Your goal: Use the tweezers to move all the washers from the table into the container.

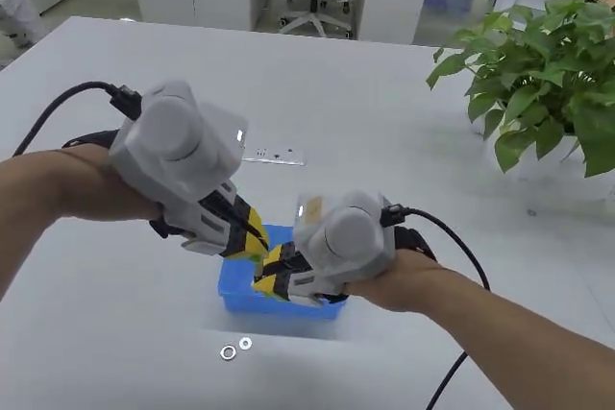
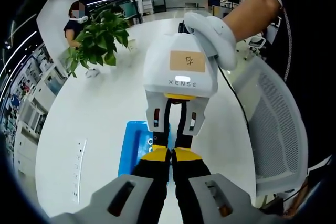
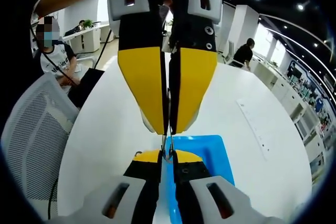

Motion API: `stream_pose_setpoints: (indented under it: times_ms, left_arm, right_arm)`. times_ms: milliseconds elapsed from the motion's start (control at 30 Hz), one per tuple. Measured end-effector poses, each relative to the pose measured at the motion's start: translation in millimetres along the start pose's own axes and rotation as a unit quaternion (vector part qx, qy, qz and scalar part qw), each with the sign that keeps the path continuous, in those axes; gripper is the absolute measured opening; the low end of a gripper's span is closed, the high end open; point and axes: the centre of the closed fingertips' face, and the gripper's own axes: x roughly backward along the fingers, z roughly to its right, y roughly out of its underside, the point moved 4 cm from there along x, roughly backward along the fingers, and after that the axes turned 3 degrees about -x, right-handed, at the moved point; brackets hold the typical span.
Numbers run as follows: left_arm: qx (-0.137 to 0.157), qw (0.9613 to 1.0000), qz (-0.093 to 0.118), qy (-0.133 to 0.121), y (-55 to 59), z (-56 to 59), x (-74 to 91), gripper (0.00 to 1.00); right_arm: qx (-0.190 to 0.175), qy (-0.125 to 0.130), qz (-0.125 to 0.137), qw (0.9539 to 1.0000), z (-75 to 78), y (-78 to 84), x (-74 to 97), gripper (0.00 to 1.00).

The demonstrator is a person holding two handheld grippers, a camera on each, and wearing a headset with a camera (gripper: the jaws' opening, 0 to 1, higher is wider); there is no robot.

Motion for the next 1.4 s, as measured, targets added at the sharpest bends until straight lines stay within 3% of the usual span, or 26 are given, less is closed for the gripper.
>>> stream_pose_setpoints:
  times_ms: [600, 1400]
  left_arm:
    - [0.0, 1.0, -0.004, 0.006, 12.7, -22.4, -12.3, 0.05]
    - [0.012, 0.9998, -0.007, 0.017, 36.9, -41.1, -41.7, 0.05]
  right_arm:
    - [-0.006, -0.001, -0.001, 1.0, 21.6, 11.4, -13.3, 0.1]
    - [-0.024, -0.017, -0.014, 0.9995, 38.2, 39.0, -38.0, 0.1]
